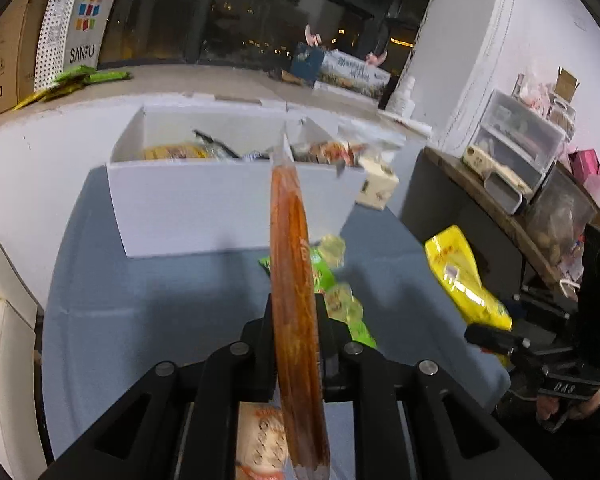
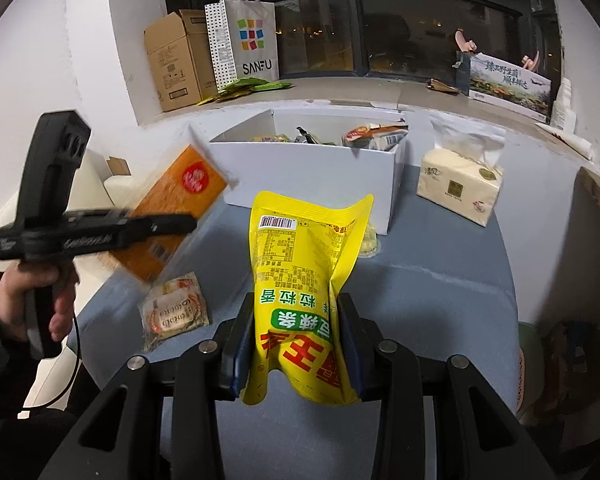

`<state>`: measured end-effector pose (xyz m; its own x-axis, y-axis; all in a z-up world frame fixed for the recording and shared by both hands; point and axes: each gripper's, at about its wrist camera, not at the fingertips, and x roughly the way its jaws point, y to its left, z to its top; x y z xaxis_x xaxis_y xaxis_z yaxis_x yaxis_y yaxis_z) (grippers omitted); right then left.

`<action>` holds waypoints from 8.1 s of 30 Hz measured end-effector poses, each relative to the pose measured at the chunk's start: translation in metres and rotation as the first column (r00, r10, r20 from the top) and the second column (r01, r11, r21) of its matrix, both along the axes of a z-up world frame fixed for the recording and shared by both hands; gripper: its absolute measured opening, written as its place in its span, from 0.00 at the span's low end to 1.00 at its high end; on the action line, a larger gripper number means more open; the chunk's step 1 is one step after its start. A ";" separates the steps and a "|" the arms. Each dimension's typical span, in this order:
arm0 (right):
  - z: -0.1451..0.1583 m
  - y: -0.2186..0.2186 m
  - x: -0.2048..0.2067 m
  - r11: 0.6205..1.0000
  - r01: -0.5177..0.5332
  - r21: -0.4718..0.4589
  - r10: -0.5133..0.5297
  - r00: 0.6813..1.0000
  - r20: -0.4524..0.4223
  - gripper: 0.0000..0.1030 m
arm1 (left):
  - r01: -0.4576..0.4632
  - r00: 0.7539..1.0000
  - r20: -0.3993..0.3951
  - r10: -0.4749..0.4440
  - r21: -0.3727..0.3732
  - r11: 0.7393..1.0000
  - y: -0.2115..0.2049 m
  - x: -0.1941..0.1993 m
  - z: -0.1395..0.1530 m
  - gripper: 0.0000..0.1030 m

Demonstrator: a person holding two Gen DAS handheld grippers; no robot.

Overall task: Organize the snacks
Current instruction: 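Carry both packs over the white box and release them inside, then grasp round Lay's bread pack with left tool while right tool grasps clear jelly cup, then drop the bread pack and jelly cup into the white box, then grasp second jelly cup with right tool while left tool grasps green seaweed pack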

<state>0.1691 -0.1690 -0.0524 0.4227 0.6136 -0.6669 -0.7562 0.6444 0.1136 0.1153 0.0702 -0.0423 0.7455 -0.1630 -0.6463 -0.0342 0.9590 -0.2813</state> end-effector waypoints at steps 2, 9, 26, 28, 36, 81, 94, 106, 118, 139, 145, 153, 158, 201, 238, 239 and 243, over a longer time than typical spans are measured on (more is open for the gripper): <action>0.002 0.004 0.001 1.000 -0.009 0.002 0.009 1.000 0.001 0.40 | 0.001 1.000 0.020 -0.001 0.030 1.000 0.000 0.000 0.011 0.15; 0.031 0.041 0.020 0.999 -0.037 0.021 0.036 0.999 0.035 0.40 | -0.037 0.998 0.059 0.036 0.020 0.999 0.033 0.034 0.047 0.15; 0.072 0.166 0.217 0.988 0.154 -0.001 -0.153 0.986 -0.070 0.67 | -0.212 0.970 -0.082 0.228 0.172 0.962 0.125 0.207 0.067 0.99; 0.074 0.166 0.226 0.986 0.168 0.019 -0.166 0.984 -0.069 0.94 | -0.225 0.965 -0.086 0.247 0.208 0.952 0.127 0.207 0.064 1.00; 0.086 0.150 0.212 0.982 0.186 0.040 -0.186 0.983 -0.005 1.00 | -0.208 0.976 -0.021 0.218 0.228 0.951 0.120 0.160 0.073 1.00; 0.010 -0.020 -0.050 1.000 0.006 -0.007 -0.005 0.994 0.109 1.00 | 0.025 0.982 -0.188 0.001 0.138 0.990 -0.014 -0.052 -0.072 1.00; 0.005 -0.011 -0.061 0.999 -0.033 -0.029 0.036 0.992 0.120 1.00 | 0.077 0.963 -0.270 -0.021 0.199 0.977 -0.012 -0.030 -0.107 0.88; -0.006 0.006 -0.050 0.994 -0.078 -0.076 0.086 0.991 0.105 1.00 | -0.051 0.998 -0.026 0.055 0.145 0.988 -0.002 -0.081 -0.040 0.75; -0.029 0.069 0.029 0.989 -0.081 -0.126 0.090 0.994 0.063 1.00 | -0.102 0.982 0.172 0.082 0.108 0.989 0.005 -0.118 0.027 0.75; -0.072 0.096 0.071 0.992 -0.057 -0.110 0.045 0.993 -0.108 0.46 | -0.063 0.992 0.114 0.054 0.077 0.995 -0.004 -0.116 0.003 0.75; -0.039 0.064 0.058 0.999 -0.038 0.001 0.038 0.995 -0.088 0.46 | -0.071 0.987 0.146 0.064 0.045 0.996 0.001 -0.108 0.013 0.75; 0.038 0.049 0.053 0.988 -0.025 0.150 0.023 1.000 0.019 0.46 | -0.038 0.971 0.238 0.018 0.081 0.996 0.014 -0.046 0.064 0.75; 0.077 0.060 0.088 0.982 0.005 0.191 -0.015 0.999 0.049 0.46 | -0.070 0.967 0.248 0.047 0.083 0.994 0.048 0.032 0.096 0.75; 0.095 0.039 0.110 0.972 0.097 0.214 -0.119 0.988 0.094 1.00 | -0.123 0.975 0.201 0.093 0.142 0.982 0.011 0.000 0.075 1.00; -0.005 -0.035 -0.011 0.990 0.084 0.115 -0.088 0.996 0.027 1.00 | -0.094 0.983 0.169 0.073 0.122 0.988 -0.059 -0.108 0.023 1.00; -0.008 -0.032 -0.004 0.990 0.082 0.117 -0.084 0.996 0.017 1.00 | -0.095 0.983 0.168 0.074 0.121 0.988 -0.059 -0.108 0.023 1.00; -0.018 -0.011 0.032 0.989 0.101 0.109 -0.098 0.995 -0.028 1.00 | -0.096 0.984 0.163 0.075 0.119 0.988 -0.058 -0.108 0.022 1.00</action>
<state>0.2010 -0.1802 -0.0701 0.4712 0.6392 -0.6078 -0.6855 0.6990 0.2037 0.0074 0.0125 -0.0202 0.8474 -0.0189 -0.5306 -0.0824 0.9826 -0.1666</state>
